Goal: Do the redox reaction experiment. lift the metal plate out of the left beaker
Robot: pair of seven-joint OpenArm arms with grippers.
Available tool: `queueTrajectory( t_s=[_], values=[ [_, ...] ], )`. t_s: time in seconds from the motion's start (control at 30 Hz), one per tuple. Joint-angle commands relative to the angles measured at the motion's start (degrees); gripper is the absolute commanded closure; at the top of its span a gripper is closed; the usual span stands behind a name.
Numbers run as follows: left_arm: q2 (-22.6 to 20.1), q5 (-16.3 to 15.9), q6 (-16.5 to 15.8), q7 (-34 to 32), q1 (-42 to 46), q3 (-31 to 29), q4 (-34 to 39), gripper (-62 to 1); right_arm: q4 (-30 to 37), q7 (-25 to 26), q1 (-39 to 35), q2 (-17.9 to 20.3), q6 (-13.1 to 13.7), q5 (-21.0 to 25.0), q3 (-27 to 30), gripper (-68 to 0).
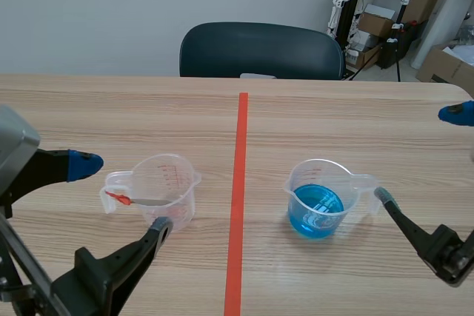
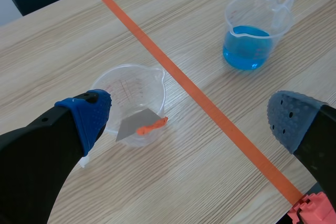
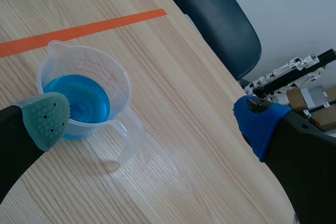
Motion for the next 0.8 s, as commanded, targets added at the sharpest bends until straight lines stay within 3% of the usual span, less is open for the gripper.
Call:
queueTrajectory(
  t_s=[0.0,0.1,0.33,0.6,0.77],
  values=[
    [0.5,-0.5,0.4,-1.7,1.6,-1.0,0.5,-62.3,0.8,2.2,-1.0,1.7,-0.3,0.6,0.4,-66.7],
    [0.5,-1.9,2.3,-3.8,3.3,-2.3,0.5,-62.3,0.8,3.7,-1.9,3.0,-0.3,0.9,0.4,-66.7],
    [0.5,-3.8,2.0,-9.1,6.6,-2.8,0.5,-62.3,0.8,6.1,-3.6,5.2,-0.5,1.3,0.4,-66.7],
    [0.5,-1.7,2.5,-10.0,10.3,-3.5,0.5,-62.3,0.8,9.7,-5.9,7.3,-2.5,1.2,0.4,-66.7],
    [2.8,0.2,2.4,-10.6,13.0,-5.0,0.5,-62.3,0.9,10.6,-5.9,7.5,-2.9,1.2,0.4,-66.7]
  ],
)
